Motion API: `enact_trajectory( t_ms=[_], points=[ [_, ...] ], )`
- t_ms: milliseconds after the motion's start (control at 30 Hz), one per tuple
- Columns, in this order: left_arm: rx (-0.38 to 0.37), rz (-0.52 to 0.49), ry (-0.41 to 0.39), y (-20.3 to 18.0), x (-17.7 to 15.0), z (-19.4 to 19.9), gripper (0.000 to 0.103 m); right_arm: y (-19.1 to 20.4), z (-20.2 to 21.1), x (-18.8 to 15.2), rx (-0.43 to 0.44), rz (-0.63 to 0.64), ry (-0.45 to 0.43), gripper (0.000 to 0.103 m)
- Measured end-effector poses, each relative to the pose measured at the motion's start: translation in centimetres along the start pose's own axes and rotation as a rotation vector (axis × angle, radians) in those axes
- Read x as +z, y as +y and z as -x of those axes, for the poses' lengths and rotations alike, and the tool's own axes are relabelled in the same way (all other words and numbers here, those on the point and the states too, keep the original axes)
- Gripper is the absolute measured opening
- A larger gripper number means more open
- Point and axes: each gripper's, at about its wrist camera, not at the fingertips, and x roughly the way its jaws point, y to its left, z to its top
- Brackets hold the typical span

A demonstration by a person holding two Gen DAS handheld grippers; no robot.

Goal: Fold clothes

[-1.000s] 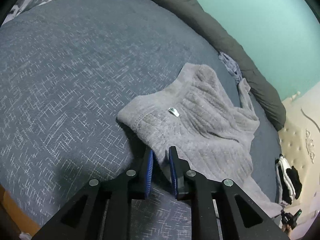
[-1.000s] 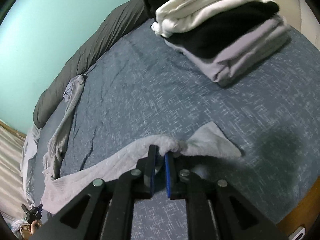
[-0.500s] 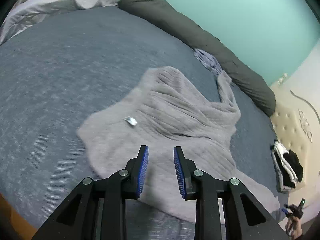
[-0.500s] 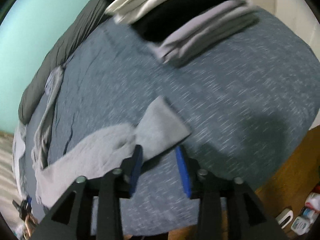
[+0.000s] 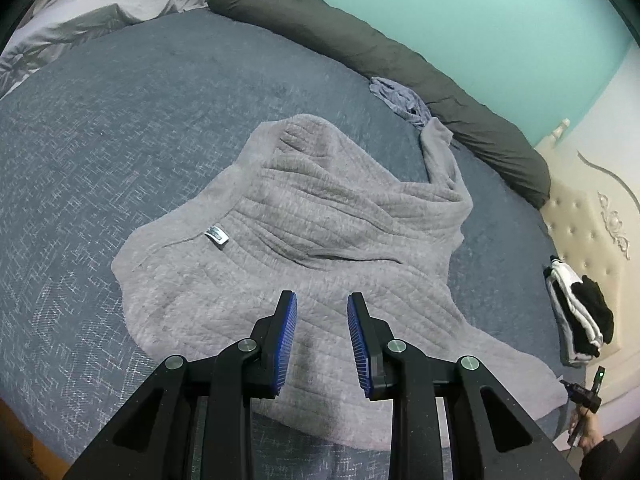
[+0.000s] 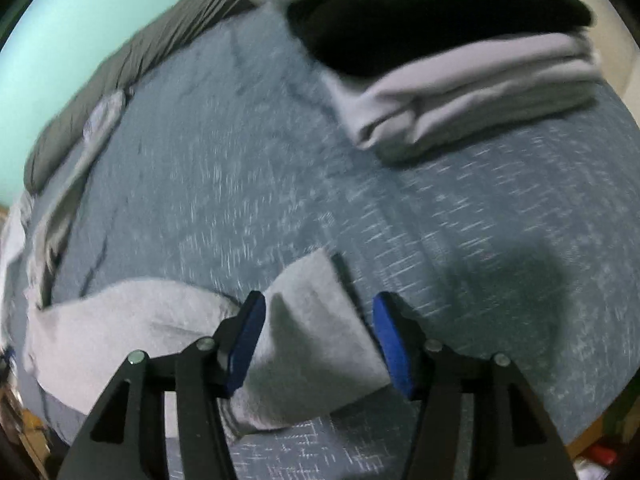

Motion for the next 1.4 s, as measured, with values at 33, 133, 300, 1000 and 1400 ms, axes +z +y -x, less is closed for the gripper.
enact_trajectory(
  t_ms=[33, 133, 300, 1000, 1400],
  points=[
    [0.002, -0.002, 0.003, -0.1, 0.0, -0.2, 0.029, 0.2, -0.2, -0.1, -0.012, 0.014, -0.005, 0.038],
    [-0.001, -0.006, 0.01, -0.4, -0.2, -0.6, 0.029, 0.2, 0.0, -0.2, 0.0, 0.017, -0.035, 0.015],
    [-0.003, -0.014, 0.02, -1.0, -0.4, -1.2, 0.029, 1.5, 2.4, 1.3, -0.028, 0.061, -0.159, 0.008],
    [0.067, 0.009, 0.005, 2.9, 0.7, 0.6, 0.03, 3.0, 2.6, 2.5, -0.273, 0.101, -0.256, 0.033],
    [0.148, 0.083, 0.028, 8.4, 0.8, 0.5, 0.044, 19.6, 4.5, 2.7, 0.126, 0.187, -0.261, 0.046]
  ],
)
